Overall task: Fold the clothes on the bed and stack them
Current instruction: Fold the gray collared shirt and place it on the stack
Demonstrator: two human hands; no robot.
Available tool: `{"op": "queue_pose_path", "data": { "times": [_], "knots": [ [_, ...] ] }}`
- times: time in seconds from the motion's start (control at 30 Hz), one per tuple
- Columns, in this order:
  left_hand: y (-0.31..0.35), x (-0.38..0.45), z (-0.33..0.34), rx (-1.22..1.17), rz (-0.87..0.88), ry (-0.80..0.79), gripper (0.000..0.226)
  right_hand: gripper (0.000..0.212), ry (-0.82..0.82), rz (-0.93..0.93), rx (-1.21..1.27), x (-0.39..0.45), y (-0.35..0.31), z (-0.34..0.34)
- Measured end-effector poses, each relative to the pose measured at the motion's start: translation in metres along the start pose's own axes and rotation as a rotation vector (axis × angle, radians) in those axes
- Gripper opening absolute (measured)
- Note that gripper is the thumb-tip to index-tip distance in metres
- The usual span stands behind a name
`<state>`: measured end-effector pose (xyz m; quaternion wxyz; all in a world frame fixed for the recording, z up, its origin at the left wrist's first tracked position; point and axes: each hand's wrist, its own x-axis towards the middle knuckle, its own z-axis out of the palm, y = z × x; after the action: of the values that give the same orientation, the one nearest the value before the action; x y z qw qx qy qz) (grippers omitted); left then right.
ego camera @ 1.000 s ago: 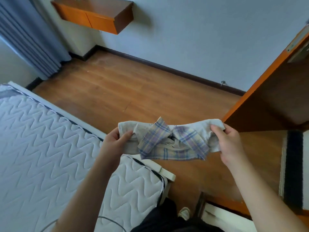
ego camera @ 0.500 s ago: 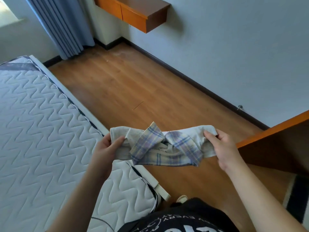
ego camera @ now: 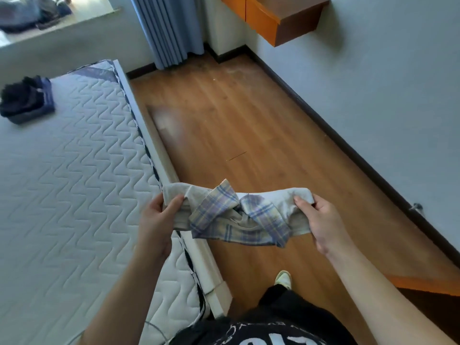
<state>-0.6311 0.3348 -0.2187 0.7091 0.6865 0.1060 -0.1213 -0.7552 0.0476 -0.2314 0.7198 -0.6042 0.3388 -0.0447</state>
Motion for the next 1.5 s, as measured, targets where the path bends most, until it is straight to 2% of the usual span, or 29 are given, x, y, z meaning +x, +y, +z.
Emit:
{"op": "queue_pose_path", "data": {
  "times": [0.3,0.53,0.7,0.9,1.33,1.5],
  "knots": [
    [0.009,-0.016,0.062,-0.049,-0.049,0.074,0.01,0.013,-0.148,-0.025,-0.083,0.069,-0.039,-0.047],
    [0.014,-0.011,0.042,-0.043,-0.067,0.014,0.014,0.013,-0.261,-0.016,-0.101,0.095,-0.051,-0.025],
    [0.012,0.003,0.021,-0.06,-0.05,0.077,0.015,0.012,-0.307,-0.005,-0.119,0.113,-0.059,0.008],
    [0.02,0.068,0.003,-0.177,-0.055,0.211,0.011,0.012,-0.351,-0.017,-0.16,0.156,-0.075,0.065],
    [0.103,0.238,-0.021,-0.141,0.058,0.133,0.013,0.013,-0.358,-0.005,-0.162,0.263,-0.13,0.183],
    [0.106,0.297,-0.009,-0.108,0.022,0.227,0.007,0.012,-0.395,0.024,-0.19,0.321,-0.146,0.21]
  ]
}}
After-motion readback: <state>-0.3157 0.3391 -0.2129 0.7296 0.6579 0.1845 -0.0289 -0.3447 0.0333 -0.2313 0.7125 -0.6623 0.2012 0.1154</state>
